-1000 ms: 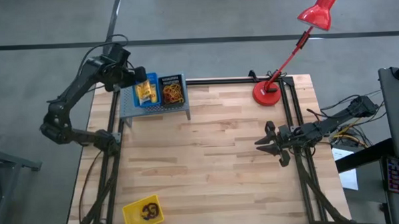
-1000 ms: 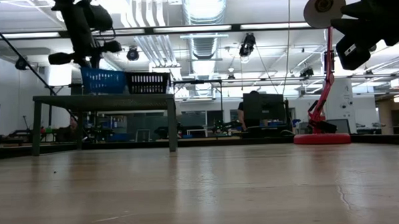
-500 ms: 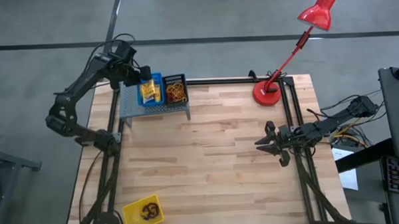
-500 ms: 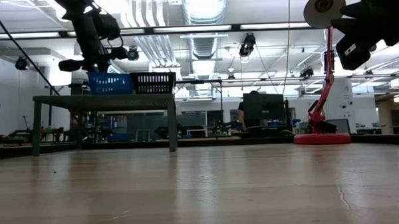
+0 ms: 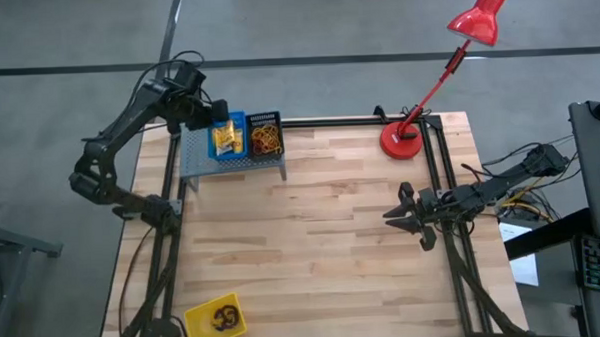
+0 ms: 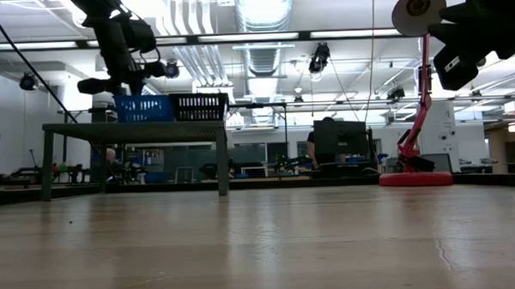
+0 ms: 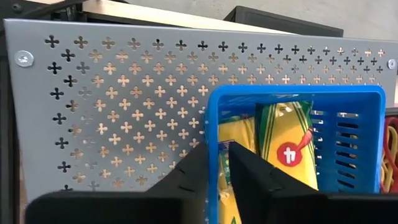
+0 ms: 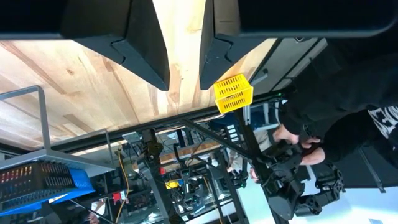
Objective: Pick & Place Office Desk Supplies
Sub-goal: Put the blue bin with crayon boxes on the shelf, then put the yellow bin with key chains on the shelf
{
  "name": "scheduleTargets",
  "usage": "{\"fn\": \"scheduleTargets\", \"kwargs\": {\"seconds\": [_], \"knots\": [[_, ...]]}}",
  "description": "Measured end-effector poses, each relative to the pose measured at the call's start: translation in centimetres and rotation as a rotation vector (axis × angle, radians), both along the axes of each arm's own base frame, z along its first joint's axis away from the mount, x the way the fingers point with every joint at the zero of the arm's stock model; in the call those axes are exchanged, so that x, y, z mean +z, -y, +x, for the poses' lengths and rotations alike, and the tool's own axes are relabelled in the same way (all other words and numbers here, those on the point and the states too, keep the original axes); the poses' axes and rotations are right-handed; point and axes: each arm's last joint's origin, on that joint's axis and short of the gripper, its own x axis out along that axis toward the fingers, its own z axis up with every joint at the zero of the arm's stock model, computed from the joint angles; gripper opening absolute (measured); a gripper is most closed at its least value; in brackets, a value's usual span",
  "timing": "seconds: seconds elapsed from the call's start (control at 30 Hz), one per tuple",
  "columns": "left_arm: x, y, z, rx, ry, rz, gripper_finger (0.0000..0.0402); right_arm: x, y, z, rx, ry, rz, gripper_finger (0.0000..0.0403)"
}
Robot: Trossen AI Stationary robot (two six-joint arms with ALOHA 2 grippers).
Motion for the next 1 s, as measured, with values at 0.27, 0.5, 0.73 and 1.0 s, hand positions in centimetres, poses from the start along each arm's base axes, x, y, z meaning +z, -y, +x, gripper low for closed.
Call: {"fn": "scheduleTargets", "kwargs": {"seconds": [0.27, 0.5, 0.73, 1.0], "knots": [[-0.1, 0.2, -0.1, -0.008, -0.009, -0.017, 0.0119, 0.0, 0.0, 0.0, 0.0, 0.0, 0.0, 0.0088], [0.5, 1.3, -0.7, -0.053, -0.048, -0.046, 0.0124, 0.0, 0.0, 0.0, 0.0, 0.0, 0.0, 0.0093], [2.5, 3.1, -2.0, -0.031, -0.055, 0.057, 0.0124, 0.0, 0.0, 0.0, 0.0, 0.0, 0.0, 0.0084], [3.5, 5.4, -2.5, -0.047, -0.001, 0.015, 0.0125, 0.0, 0.0, 0.0, 0.0, 0.0, 0.0, 0.0082]]}}
